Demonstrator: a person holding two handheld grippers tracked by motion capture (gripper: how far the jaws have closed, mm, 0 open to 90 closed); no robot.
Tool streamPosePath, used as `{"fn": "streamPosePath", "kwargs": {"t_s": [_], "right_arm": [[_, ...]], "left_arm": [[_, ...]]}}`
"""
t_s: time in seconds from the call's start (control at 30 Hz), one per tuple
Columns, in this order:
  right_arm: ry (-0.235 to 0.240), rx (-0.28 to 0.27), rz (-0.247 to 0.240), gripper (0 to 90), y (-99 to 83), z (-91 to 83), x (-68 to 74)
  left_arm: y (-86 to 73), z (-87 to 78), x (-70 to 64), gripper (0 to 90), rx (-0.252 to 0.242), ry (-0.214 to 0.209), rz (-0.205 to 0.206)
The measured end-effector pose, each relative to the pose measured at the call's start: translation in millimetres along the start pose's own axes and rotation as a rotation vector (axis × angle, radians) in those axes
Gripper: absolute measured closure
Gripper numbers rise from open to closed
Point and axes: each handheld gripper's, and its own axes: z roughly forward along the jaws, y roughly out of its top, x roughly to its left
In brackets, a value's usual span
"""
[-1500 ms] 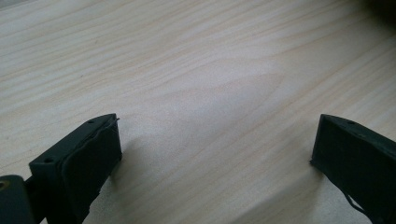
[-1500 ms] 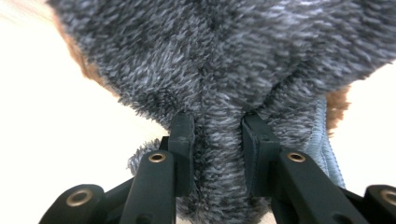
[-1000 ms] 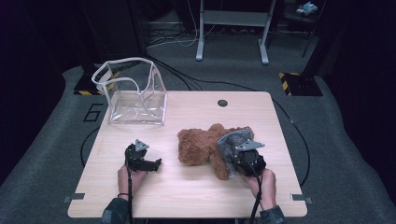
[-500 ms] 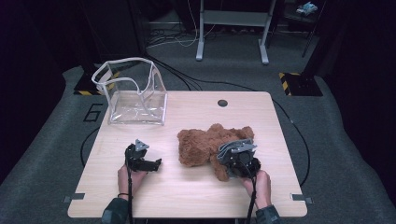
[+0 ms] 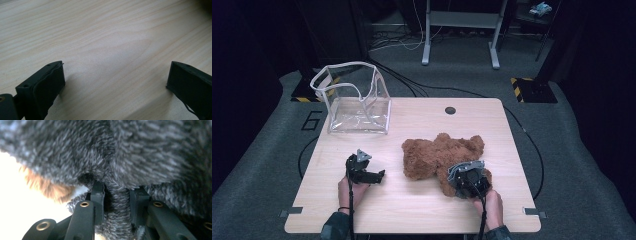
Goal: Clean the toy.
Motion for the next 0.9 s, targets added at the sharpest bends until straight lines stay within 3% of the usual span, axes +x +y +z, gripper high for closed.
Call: {"fn": "streamPosePath", "kwargs": {"t_s": [0.13,0.3,0.43,0.53,0.63,0.7,0.9], "right_arm": [[0.006,-0.050,-0.006,69.1,2.6,-17.4,0.7],[-0.026,-0.150,-0.015,68.9,14.5,-47.2,3.1],[-0.057,-0.217,-0.016,68.8,28.9,-57.0,1.7],[-0.080,-0.225,-0.009,68.9,37.8,-51.3,0.9],[-0.083,-0.189,-0.016,69.0,41.0,-37.7,3.1],[-0.095,-0.181,-0.023,69.1,39.4,-30.5,4.4],[-0.069,-0.135,-0.026,69.3,29.1,-23.7,3.6]], "left_arm": [[0.0,0.0,0.0,1.2,0.001,0.000,-0.001],[0.0,0.0,0.0,1.2,0.001,0.000,0.000],[0.0,0.0,0.0,1.2,0.001,0.000,-0.001],[0.0,0.0,0.0,1.2,0.000,0.000,-0.001],[0.0,0.0,0.0,1.3,0.000,0.000,-0.001],[0.0,0.0,0.0,1.2,0.000,0.000,-0.001],[0.0,0.0,0.0,1.2,0.000,0.000,0.000]]}}
